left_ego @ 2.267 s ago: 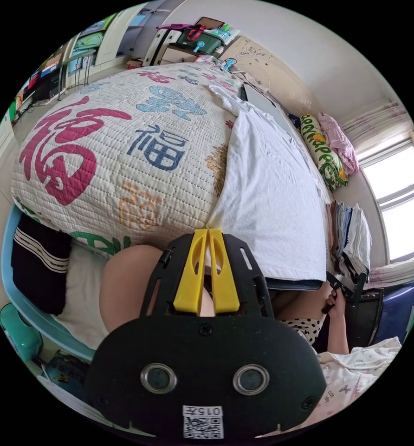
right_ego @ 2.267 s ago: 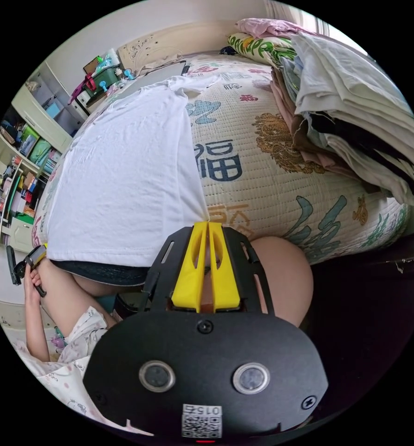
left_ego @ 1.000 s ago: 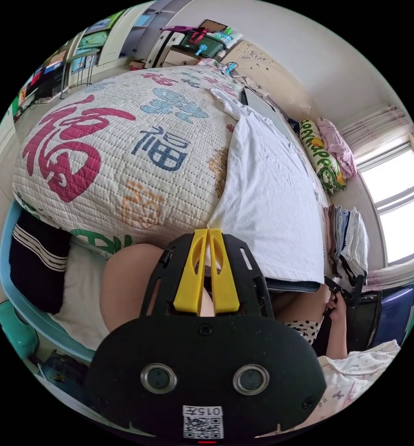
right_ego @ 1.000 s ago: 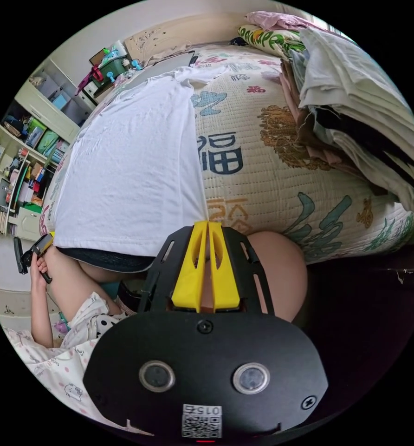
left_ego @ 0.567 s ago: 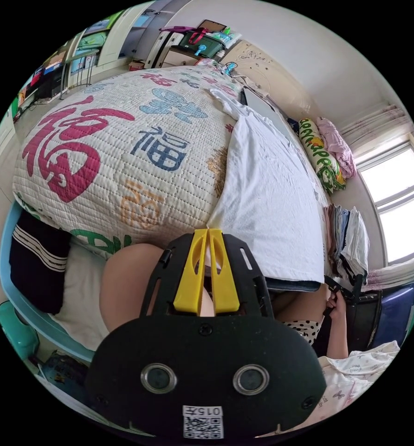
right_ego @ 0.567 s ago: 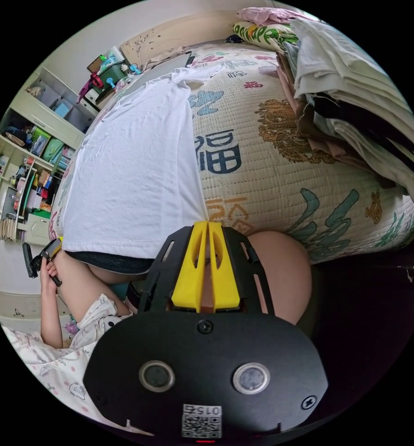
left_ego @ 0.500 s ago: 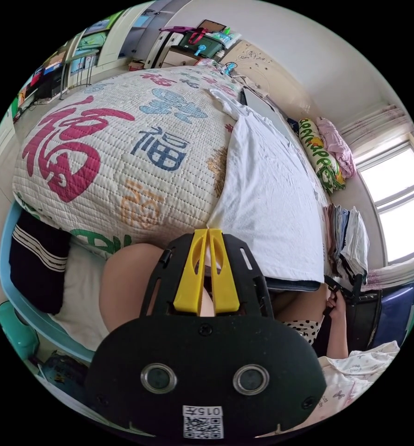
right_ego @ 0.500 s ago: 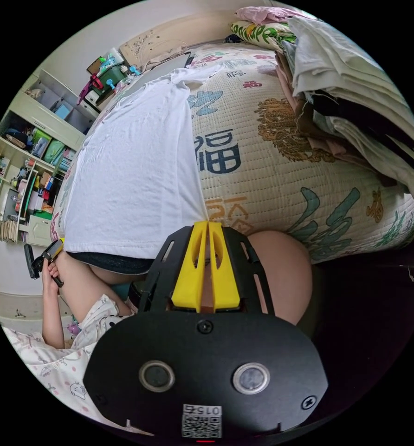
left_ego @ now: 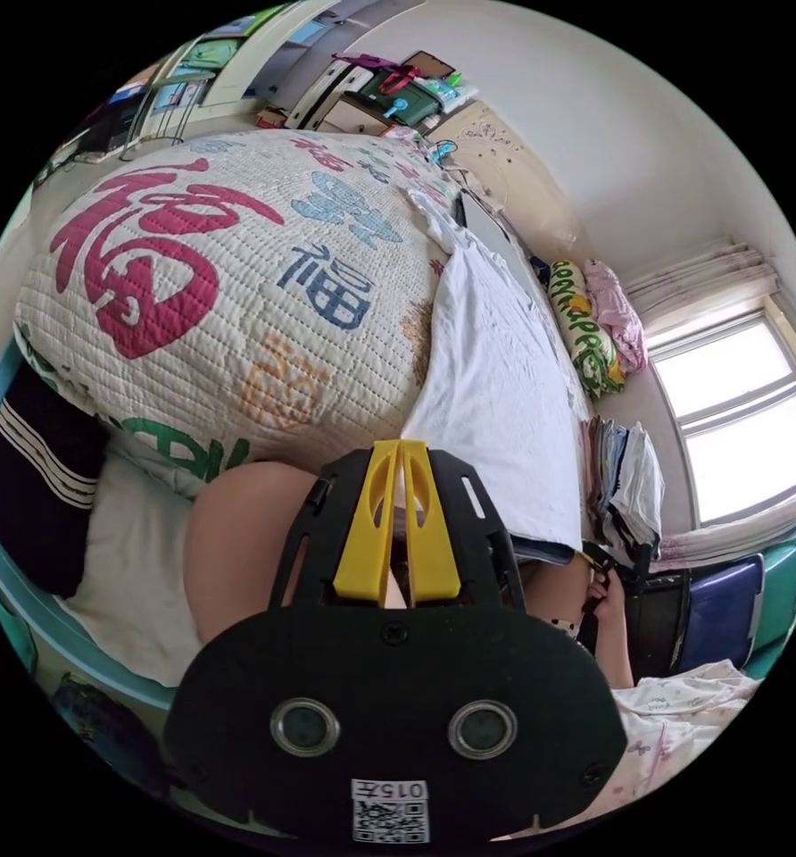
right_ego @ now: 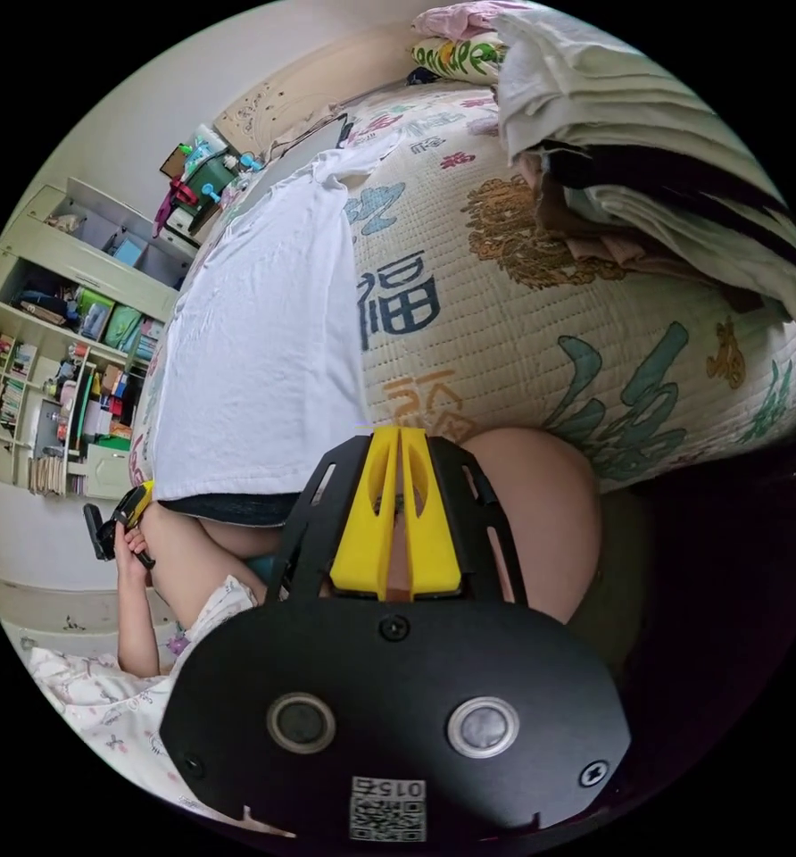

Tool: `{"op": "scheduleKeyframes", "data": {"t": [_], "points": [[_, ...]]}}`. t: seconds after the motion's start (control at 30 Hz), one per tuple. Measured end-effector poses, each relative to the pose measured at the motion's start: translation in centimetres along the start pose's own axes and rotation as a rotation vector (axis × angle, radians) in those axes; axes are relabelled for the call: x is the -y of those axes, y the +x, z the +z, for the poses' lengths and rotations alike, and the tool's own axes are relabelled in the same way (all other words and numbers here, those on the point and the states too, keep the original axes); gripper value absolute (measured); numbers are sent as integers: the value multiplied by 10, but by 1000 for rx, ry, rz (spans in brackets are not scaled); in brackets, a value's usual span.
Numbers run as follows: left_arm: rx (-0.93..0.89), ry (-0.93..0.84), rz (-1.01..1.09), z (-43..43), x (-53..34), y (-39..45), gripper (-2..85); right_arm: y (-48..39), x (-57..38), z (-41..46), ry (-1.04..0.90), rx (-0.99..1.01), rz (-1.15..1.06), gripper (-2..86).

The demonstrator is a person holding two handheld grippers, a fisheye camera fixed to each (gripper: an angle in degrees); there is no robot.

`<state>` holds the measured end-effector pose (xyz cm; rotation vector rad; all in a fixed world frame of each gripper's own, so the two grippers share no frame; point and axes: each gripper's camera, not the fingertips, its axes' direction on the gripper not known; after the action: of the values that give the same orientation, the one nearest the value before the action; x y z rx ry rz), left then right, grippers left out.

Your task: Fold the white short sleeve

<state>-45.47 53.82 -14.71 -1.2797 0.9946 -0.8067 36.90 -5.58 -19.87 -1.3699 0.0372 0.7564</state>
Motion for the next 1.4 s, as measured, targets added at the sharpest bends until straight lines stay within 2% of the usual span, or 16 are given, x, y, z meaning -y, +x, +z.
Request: {"op": "scheduleKeyframes", "data": {"t": [0.2,0.3,0.37,0.4,0.53,0.63,0.7,0.8,0.87,1.0,1.1,1.27,1.4], "points": [[-62,102,-2,-53,6,7,-7,31,0,-69,200,126,99,-5],[1,337,59,-105,1,30,-2,24,3,-102,291,113,71,-5],[21,533,176,-141,2,67,-2,2,9,-128,388,98,-32,-5],[29,578,206,-148,3,79,-2,-7,12,-134,418,84,-71,-5],[190,873,493,-172,9,192,-7,-75,42,-166,576,-90,-287,-4],[240,949,687,-161,31,279,-8,-116,77,-181,660,-166,-400,-2],[189,900,771,-149,58,323,-8,-127,108,-184,678,-144,-411,0],[114,789,823,-116,123,393,-8,-118,176,-179,671,-14,-289,16],[83,672,872,-76,186,456,-7,-93,244,-162,545,152,-135,39],[104,424,979,15,288,571,-5,-55,330,-131,385,452,-7,63],[145,192,995,114,375,667,2,-36,378,-112,390,417,67,73],[-91,-181,1009,289,510,807,43,-8,452,-58,233,405,143,93],[-71,-343,975,399,567,884,92,5,484,-32,154,461,228,97]]}}
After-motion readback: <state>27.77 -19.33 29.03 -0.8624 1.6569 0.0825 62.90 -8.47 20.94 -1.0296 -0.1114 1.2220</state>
